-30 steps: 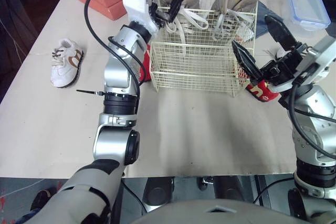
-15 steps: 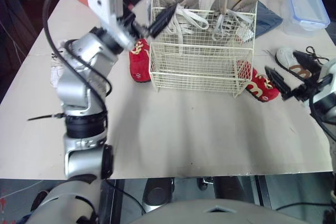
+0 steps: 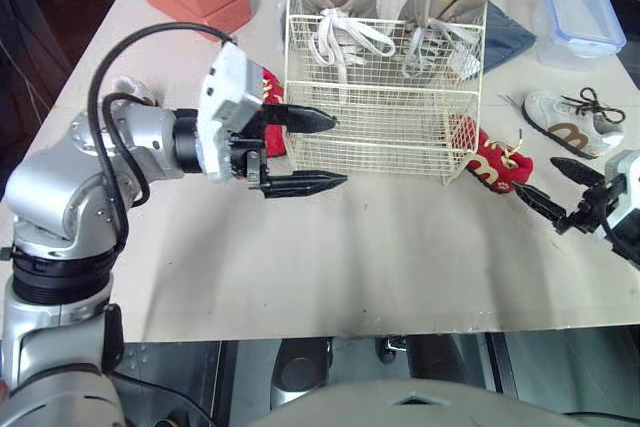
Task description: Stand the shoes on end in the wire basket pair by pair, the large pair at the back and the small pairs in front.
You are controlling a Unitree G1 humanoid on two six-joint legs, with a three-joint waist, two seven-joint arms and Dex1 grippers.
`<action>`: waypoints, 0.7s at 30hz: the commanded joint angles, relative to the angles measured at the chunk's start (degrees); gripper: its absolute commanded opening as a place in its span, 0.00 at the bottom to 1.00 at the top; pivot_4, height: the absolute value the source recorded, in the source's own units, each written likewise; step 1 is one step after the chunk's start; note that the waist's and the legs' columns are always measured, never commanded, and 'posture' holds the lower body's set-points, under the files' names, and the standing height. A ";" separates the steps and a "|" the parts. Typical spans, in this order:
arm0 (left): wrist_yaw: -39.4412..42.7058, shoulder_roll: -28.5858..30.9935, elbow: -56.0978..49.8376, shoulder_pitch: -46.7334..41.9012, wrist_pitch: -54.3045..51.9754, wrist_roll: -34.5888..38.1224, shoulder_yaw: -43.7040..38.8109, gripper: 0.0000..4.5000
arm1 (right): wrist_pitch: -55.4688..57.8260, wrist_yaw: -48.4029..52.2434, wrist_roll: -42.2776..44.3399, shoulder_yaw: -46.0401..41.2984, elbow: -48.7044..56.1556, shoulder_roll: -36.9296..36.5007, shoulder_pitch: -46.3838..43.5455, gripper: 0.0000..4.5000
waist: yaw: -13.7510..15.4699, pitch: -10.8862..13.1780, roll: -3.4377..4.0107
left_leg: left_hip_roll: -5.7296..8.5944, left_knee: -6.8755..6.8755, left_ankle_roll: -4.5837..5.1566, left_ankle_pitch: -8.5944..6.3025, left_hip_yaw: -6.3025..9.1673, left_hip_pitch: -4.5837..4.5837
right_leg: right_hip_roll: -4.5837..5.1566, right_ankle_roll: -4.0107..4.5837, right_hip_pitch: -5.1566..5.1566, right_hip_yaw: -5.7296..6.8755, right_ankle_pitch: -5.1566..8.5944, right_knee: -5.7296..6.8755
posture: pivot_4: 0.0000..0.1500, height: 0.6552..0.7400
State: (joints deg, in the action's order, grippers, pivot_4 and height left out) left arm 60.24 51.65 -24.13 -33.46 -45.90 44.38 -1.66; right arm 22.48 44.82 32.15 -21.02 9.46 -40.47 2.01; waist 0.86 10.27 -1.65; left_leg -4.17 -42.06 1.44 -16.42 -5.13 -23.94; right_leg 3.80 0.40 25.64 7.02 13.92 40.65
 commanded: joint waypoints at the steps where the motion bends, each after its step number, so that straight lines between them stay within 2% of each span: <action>1: -0.73 0.01 -1.02 -1.85 1.35 -1.58 -0.17 0.98 | -2.55 2.48 -1.59 0.45 -2.19 -0.97 -1.10 1.00 | 0.00 0.01 0.01 | 0.00 0.02 -0.03 0.02 0.00 0.00 | -0.01 0.00 0.01 0.00 0.00 -0.01 | 1.00 0.36; 4: -0.68 -1.01 -1.45 -3.22 1.28 -1.11 -0.02 0.98 | -3.11 3.58 -2.47 1.41 -3.43 -0.87 -2.60 1.00 | 0.01 0.02 0.02 | 0.00 0.02 -0.12 0.07 -0.01 -0.01 | -0.01 0.00 0.00 0.00 0.00 -0.03 | 1.00 0.36; 7: -0.32 -1.40 -1.35 -3.39 1.24 -1.56 0.54 1.00 | -2.86 4.20 -2.45 2.27 -3.83 -0.43 -4.05 0.81 | -0.02 0.02 0.03 | 0.00 0.02 -0.12 0.07 -0.06 0.01 | 0.00 0.00 0.00 -0.05 0.00 -0.03 | 1.00 0.36; 13: 0.86 -1.20 -0.73 -2.84 2.86 -3.82 1.49 1.00 | -3.06 4.92 -2.89 2.81 -3.76 -0.02 -4.26 0.20 | -0.03 0.03 0.04 | -0.01 0.06 -0.18 0.10 -0.06 0.02 | -0.02 0.00 0.01 -0.05 0.00 -0.04 | 1.00 0.36; 15: 1.08 -1.42 -0.64 -2.88 3.31 -4.32 1.66 1.00 | -3.33 5.01 -3.44 2.68 -3.57 -0.21 -3.75 0.03 | -0.01 0.03 0.05 | -0.01 0.06 -0.17 0.10 -0.08 0.04 | -0.01 0.00 0.01 -0.07 0.00 -0.04 | 1.00 0.36; 18: 1.38 -1.68 -0.53 -2.81 4.01 -4.86 2.00 1.00 | -4.36 4.87 -4.05 1.67 -2.94 -0.29 -2.65 0.01 | 0.00 0.04 0.05 | -0.01 0.06 -0.17 0.10 -0.08 0.04 | -0.01 0.00 0.01 -0.07 0.00 -0.05 | 1.00 0.36; 21: 1.67 -1.92 -0.35 -2.88 4.58 -5.23 2.13 1.00 | -5.11 2.74 -0.90 -3.38 -2.31 0.97 -3.39 0.01 | 0.04 0.04 0.06 | -0.01 0.06 -0.17 0.10 -0.08 0.04 | -0.01 0.00 0.01 -0.06 0.00 -0.05 | 1.00 0.36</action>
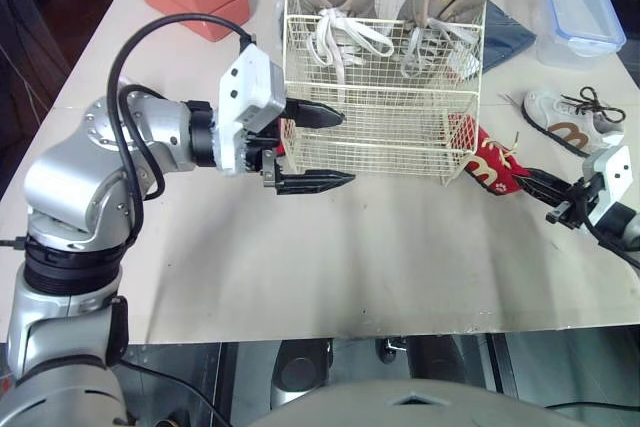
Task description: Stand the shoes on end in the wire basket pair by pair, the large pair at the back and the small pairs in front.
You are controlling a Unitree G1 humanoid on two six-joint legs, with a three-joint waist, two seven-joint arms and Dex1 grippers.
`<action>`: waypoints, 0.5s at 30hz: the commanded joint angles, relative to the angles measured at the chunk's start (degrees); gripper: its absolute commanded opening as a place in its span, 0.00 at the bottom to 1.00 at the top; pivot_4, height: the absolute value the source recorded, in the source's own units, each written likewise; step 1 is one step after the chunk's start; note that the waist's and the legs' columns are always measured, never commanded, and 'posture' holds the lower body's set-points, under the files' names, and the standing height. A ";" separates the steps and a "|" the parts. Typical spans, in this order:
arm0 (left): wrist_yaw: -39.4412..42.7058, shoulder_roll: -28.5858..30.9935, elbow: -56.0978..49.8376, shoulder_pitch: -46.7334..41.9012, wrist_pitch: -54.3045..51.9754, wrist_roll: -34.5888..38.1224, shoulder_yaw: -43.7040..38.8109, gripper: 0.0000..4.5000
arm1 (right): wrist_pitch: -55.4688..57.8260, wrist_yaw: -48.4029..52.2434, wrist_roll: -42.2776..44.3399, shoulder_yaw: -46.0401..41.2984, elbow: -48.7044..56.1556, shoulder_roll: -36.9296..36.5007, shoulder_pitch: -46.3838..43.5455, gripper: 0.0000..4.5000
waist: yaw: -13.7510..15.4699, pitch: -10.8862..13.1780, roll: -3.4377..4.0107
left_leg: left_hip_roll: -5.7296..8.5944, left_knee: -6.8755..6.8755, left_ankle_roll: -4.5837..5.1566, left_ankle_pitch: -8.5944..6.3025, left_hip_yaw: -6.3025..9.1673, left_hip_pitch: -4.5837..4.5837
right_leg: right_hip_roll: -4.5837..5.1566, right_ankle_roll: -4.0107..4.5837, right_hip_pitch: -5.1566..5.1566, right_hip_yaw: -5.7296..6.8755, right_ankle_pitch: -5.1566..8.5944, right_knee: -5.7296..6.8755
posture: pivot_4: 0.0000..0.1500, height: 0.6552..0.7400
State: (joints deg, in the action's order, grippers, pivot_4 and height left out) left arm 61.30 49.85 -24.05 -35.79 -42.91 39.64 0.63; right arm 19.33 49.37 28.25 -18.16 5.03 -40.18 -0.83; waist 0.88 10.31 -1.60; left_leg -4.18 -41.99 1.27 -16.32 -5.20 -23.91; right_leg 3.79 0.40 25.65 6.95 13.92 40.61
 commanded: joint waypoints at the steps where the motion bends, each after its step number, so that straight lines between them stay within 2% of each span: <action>1: 0.76 -0.22 -0.23 -0.64 1.77 -0.60 -0.23 1.00 | -2.29 -2.61 4.22 -8.74 2.17 0.71 -1.09 0.01 | 0.03 0.01 0.01 | 0.00 0.00 0.00 0.00 0.00 0.00 | 0.00 0.00 0.00 0.00 0.00 0.00 | 1.00 0.36; 4: 1.22 -0.42 0.78 -1.08 2.16 -0.46 -0.77 1.00 | -3.28 -3.25 7.63 -15.03 3.53 0.08 -2.23 0.01 | 0.06 0.09 0.17 | 0.02 -0.01 0.00 0.00 -0.02 -0.02 | 0.03 -0.01 0.00 -0.01 -0.01 0.00 | 1.00 0.36; 7: 1.88 -0.39 1.80 -1.27 2.58 -0.49 -0.98 1.00 | -7.03 -4.41 7.64 -17.61 4.37 0.29 -5.17 0.01 | -0.08 0.10 0.18 | 0.02 0.00 0.00 0.00 -0.01 -0.01 | 0.00 -0.01 0.00 0.00 0.00 0.00 | 1.00 0.36; 11: 3.53 -0.24 4.84 -2.02 3.96 -0.35 -2.04 1.00 | -11.14 -2.40 7.40 -15.90 10.97 -0.23 -7.98 0.01 | -0.16 0.10 0.19 | 0.01 0.11 -0.01 0.01 -0.10 0.12 | -0.13 0.00 0.02 -0.12 0.00 0.00 | 1.00 0.36; 15: 4.00 -1.00 8.62 -2.77 1.88 4.83 -7.36 1.00 | -7.47 -0.52 13.88 -13.24 21.28 -0.63 -7.09 0.01 | -0.06 0.11 0.21 | -0.03 0.15 -0.03 0.02 -0.08 0.10 | -0.12 0.00 0.04 -0.10 0.00 -0.01 | 1.00 0.36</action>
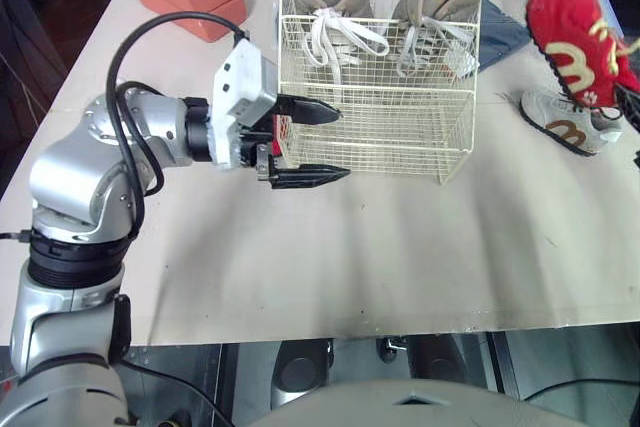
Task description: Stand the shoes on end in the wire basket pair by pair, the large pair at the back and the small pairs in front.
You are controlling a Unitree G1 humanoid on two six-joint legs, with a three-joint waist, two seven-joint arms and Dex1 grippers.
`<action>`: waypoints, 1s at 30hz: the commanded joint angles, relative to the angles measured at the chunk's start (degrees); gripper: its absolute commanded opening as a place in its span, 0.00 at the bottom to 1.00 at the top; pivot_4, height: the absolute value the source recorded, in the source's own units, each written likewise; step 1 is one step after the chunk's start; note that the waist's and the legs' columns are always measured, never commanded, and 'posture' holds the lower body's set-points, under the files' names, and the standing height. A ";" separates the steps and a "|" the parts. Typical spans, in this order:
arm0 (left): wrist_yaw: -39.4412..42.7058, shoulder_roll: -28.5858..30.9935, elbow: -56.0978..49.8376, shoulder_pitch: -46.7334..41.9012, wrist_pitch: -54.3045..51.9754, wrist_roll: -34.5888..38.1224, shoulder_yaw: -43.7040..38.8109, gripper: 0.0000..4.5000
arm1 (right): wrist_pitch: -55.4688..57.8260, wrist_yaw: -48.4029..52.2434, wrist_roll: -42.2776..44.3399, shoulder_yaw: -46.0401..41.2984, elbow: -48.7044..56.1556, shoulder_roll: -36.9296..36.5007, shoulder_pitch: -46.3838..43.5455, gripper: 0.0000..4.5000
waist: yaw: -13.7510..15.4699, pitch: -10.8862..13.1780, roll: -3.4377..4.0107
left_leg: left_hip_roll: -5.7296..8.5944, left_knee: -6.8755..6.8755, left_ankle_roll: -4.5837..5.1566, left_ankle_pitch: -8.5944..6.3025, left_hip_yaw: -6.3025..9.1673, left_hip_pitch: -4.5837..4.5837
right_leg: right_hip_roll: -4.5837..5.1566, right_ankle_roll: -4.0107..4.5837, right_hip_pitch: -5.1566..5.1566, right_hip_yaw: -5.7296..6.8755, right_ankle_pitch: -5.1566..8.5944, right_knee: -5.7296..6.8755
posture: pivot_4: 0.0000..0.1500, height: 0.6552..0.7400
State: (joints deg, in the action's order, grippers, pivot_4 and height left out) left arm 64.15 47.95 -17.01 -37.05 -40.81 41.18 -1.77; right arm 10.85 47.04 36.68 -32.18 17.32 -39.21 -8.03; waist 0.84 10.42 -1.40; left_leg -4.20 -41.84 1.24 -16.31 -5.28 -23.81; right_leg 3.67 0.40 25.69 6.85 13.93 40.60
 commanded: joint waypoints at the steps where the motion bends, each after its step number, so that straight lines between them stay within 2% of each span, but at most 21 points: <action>1: 1.88 1.48 2.60 -1.80 -0.70 4.28 -6.14 1.00 | 0.99 3.36 6.18 1.88 11.22 -2.17 0.56 0.01 | -0.06 0.01 0.02 | 0.00 -0.01 0.00 0.00 -0.01 -0.01 | 0.01 0.00 0.01 -0.01 0.00 -0.01 | 1.00 0.36; 5: 5.71 4.36 5.46 -2.32 -1.25 5.60 -8.43 1.00 | -0.46 9.12 3.80 6.13 14.76 -6.28 1.03 0.01 | -0.07 0.02 0.02 | 0.00 -0.01 0.01 -0.01 -0.05 -0.02 | 0.04 -0.01 0.00 -0.03 -0.01 -0.10 | 1.00 0.36; 12: 11.24 8.27 7.17 -1.79 -1.98 6.28 -9.22 1.00 | -7.70 17.46 -1.68 12.70 13.81 -10.02 -2.60 0.01 | 0.14 0.02 0.01 | 0.00 0.03 0.02 -0.01 0.07 -0.12 | 0.03 -0.01 -0.04 0.13 -0.01 -0.29 | 1.00 0.36; 16: 12.54 7.83 6.10 -2.02 -2.67 6.59 -7.50 1.00 | -16.56 22.34 -10.30 19.09 11.25 -11.56 -6.73 0.01 | 0.03 0.02 0.01 | 0.01 0.03 0.01 -0.01 0.06 -0.12 | 0.01 -0.01 -0.04 0.12 -0.01 -0.33 | 1.00 0.36; 20: 12.77 6.50 5.09 -2.93 -2.09 4.65 -3.83 1.00 | -30.29 24.76 -19.64 24.74 5.94 -11.29 -12.83 0.01 | 0.00 0.02 0.02 | 0.01 0.05 0.00 0.00 0.05 -0.11 | 0.00 -0.01 -0.03 0.12 -0.01 -0.34 | 1.00 0.36; 24: 12.16 5.11 4.12 -4.01 -1.95 3.10 -0.27 1.00 | -42.98 23.68 -25.26 28.37 1.08 -9.53 -20.02 0.01 | 0.00 0.05 0.00 | 0.01 0.04 -0.01 0.00 0.00 -0.12 | 0.01 -0.02 -0.02 0.09 -0.01 -0.34 | 1.00 0.36; 30: 12.08 3.89 5.80 -6.06 1.04 -3.25 5.11 1.00 | -54.59 20.94 -27.20 32.10 -3.55 -6.62 -26.76 0.01 | -0.01 0.05 0.01 | 0.01 0.03 -0.03 0.01 -0.03 -0.12 | 0.00 -0.01 -0.02 0.09 -0.02 -0.32 | 1.00 0.36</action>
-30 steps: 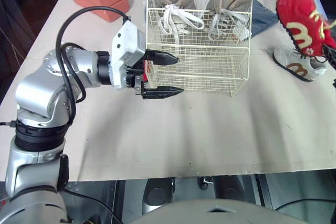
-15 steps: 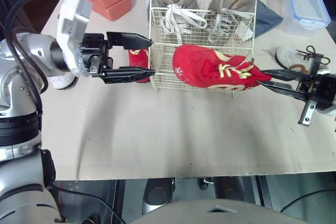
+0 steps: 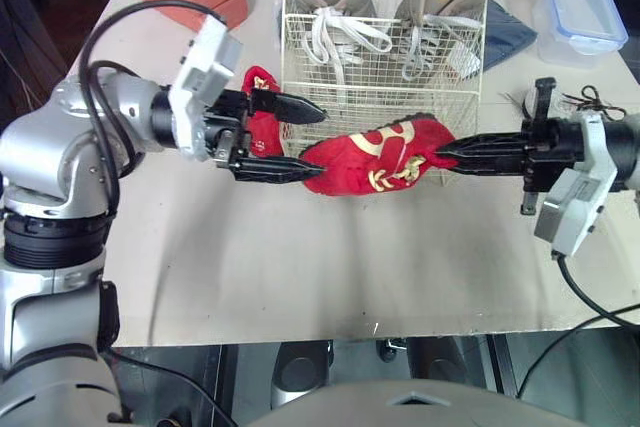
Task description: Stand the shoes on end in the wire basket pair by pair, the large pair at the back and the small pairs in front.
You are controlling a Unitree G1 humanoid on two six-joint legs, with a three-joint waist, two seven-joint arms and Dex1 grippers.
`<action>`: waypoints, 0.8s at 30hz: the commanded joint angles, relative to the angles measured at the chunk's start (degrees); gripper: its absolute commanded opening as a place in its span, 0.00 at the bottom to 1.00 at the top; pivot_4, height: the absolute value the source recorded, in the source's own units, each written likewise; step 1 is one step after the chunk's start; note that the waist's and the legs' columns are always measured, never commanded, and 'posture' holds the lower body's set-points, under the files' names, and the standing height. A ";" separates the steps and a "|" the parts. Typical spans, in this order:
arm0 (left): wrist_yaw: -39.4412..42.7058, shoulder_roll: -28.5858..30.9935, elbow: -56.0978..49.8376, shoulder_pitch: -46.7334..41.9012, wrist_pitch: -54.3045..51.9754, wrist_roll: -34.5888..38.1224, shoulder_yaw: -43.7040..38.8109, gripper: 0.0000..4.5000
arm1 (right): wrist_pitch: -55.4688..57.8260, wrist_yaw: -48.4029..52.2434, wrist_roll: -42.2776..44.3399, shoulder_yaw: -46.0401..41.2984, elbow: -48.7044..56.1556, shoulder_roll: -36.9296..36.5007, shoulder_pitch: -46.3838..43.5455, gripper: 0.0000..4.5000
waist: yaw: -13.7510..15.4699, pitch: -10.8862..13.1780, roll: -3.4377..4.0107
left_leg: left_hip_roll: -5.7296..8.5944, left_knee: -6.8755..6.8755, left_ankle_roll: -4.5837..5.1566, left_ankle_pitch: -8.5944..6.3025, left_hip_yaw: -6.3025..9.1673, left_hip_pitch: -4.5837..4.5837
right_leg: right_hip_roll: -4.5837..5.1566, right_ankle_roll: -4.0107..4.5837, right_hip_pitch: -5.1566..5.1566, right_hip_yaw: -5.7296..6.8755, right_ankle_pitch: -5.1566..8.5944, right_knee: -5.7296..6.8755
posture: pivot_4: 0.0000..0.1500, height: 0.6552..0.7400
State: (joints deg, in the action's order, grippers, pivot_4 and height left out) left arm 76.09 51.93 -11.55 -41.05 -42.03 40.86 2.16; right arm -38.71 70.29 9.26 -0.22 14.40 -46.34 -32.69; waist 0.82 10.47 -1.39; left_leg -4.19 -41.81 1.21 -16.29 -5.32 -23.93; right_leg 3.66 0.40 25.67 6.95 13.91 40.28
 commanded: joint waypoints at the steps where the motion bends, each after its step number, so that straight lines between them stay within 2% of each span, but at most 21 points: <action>1: 0.74 0.07 1.02 -2.58 2.71 -3.94 1.99 1.00 | -6.24 -2.68 0.05 0.65 -1.13 0.59 -2.58 0.01 | 0.04 0.00 0.00 | 0.00 0.00 0.00 0.00 -0.01 0.00 | 0.00 0.00 0.00 0.00 0.00 0.00 | 1.00 0.36; 7: 5.02 -0.36 3.59 -5.45 3.24 -5.97 5.00 1.00 | -10.92 -5.57 -0.70 2.24 -2.98 0.81 -4.12 0.01 | 0.03 0.00 0.00 | 0.00 -0.04 0.00 0.00 -0.11 -0.01 | 0.01 0.00 0.00 0.01 0.00 0.02 | 1.00 0.36; 8: 5.24 -0.70 3.92 -5.95 2.99 -6.00 5.15 0.89 | -11.31 -5.88 -0.83 2.41 -3.16 0.63 -3.95 0.00 | 0.01 0.00 0.00 | 0.00 -0.05 0.00 0.00 -0.16 0.00 | 0.01 0.00 0.00 0.01 0.00 0.03 | 1.00 0.36; 9: 5.50 -0.98 4.16 -6.28 2.83 -6.00 5.19 0.84 | -11.58 -6.15 -0.90 2.56 -3.31 0.44 -3.81 0.00 | 0.01 0.00 0.01 | 0.00 -0.05 0.00 0.00 -0.18 0.00 | 0.01 0.00 0.00 0.01 0.00 0.04 | 1.00 0.36; 10: 6.24 -0.98 4.20 -6.43 2.53 -5.84 5.34 0.75 | -11.79 -6.57 -0.97 2.57 -3.33 0.37 -3.70 0.00 | 0.00 0.00 0.00 | -0.01 -0.05 0.00 0.00 -0.19 0.00 | 0.01 0.00 0.00 0.00 0.00 0.04 | 1.00 0.36; 16: 7.91 -1.52 3.23 -5.93 0.79 -4.66 5.21 0.16 | -11.43 -9.34 -2.72 1.62 -3.66 -0.16 -4.06 0.00 | -0.03 0.01 0.01 | -0.01 -0.07 0.00 0.00 -0.16 0.01 | 0.01 0.00 0.01 -0.03 0.00 0.08 | 1.00 0.36; 17: 7.66 -1.73 2.85 -5.72 0.60 -4.44 4.93 0.12 | -10.42 -9.79 -3.00 1.38 -3.63 -0.47 -3.77 0.00 | -0.02 0.01 0.01 | -0.01 -0.07 0.00 0.00 -0.15 0.01 | 0.02 0.00 0.01 -0.03 0.00 0.08 | 1.00 0.36; 20: 5.08 -4.69 2.45 -5.09 1.76 -3.21 2.44 0.12 | -5.31 -11.90 -1.95 0.37 -3.14 -0.96 -2.59 0.22 | 0.01 0.01 0.01 | -0.02 -0.10 0.00 0.00 -0.14 0.02 | 0.02 0.00 0.01 -0.04 0.00 0.10 | 1.00 0.36; 24: -1.19 -11.60 4.33 -5.32 4.15 -2.37 -2.14 0.12 | 4.80 -14.96 5.16 0.23 0.65 -0.02 -0.43 0.61 | 0.13 0.01 0.00 | -0.03 -0.21 0.01 0.00 -0.05 -0.01 | 0.08 0.05 0.01 -0.03 -0.03 0.18 | 1.00 0.36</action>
State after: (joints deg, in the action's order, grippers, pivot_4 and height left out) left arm 76.94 42.25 -6.10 -45.03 -40.43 35.89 3.15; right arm -38.29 57.84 10.53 1.23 11.80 -46.95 -33.59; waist 0.94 10.48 -1.39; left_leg -4.23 -42.04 1.22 -16.30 -5.35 -23.95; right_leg 3.77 0.49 25.67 6.92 13.86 40.49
